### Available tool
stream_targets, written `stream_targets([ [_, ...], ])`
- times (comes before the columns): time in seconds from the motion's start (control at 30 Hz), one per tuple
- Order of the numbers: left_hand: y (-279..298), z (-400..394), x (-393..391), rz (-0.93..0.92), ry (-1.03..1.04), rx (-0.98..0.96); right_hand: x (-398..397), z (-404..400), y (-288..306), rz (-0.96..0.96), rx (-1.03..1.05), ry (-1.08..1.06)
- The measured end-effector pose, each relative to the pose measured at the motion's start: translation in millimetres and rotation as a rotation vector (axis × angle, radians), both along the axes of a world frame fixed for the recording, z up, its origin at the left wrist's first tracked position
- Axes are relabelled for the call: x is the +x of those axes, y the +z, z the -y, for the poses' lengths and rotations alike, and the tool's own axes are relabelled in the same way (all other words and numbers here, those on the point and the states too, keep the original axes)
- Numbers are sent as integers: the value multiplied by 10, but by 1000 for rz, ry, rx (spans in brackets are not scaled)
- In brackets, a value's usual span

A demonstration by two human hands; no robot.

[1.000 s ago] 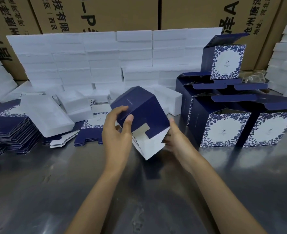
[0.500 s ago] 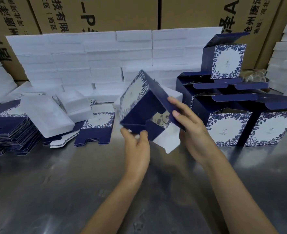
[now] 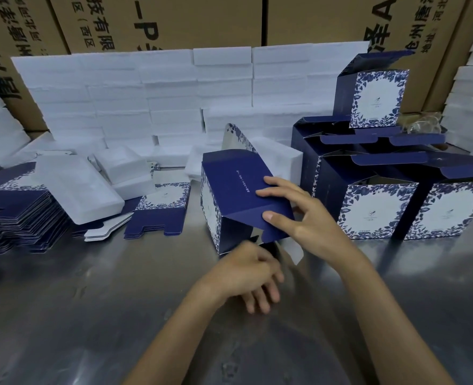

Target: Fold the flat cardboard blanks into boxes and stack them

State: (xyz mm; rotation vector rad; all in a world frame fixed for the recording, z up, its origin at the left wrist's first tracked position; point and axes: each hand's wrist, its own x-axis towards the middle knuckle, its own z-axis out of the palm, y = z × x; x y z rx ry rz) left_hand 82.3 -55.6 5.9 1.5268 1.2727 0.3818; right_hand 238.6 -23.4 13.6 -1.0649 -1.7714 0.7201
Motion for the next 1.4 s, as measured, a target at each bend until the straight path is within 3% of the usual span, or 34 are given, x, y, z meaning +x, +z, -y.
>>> stream_targets([
  [0.13,200,-9,-176,-228,393,724,-35,-16,-23,-34,3,-23],
  [0.23,248,-24,-271,-160,580,1037,-60,-23,-42,-49,0,-26],
  [0.3,204,-70,-296,-166,546,1161,-64,-22,-45,-58,0,-31],
  [0.37,106,-164,-315,-187,454,1156,-69,-21,-47,-62,10,-42],
  [0.47,10,-249,-330,-67,382,1022,-99,-18,-55,-75,30,-75],
  [0.53,-44,-300,-345,-12,368,1036,-129,-20,-66,-89,45,-101],
  [0.77,-107,-400,-369,59,411,1126,-230,-48,-75,-72,79,-199],
  [1.1,-114,-389,-294,100,504,1142,-253,-72,-23,-195,6,-144],
  [1.4,-2,-325,-348,128,446,1026,-127,-102,-48,-252,-29,-86],
])
